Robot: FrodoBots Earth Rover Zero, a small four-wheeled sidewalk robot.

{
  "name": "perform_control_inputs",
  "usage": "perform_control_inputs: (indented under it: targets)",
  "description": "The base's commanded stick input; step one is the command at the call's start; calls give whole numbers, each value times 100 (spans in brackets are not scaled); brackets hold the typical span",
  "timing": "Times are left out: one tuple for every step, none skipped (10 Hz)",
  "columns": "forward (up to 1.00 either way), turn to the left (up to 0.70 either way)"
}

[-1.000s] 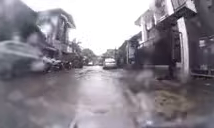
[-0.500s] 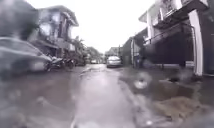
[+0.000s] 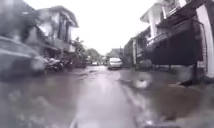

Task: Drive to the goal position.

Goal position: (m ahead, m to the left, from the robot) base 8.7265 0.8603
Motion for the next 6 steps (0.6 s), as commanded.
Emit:
perform_control_inputs:
  targets:
    - [100,0]
    - [100,0]
    - [100,0]
    - [100,0]
    - [100,0]
    - [100,0]
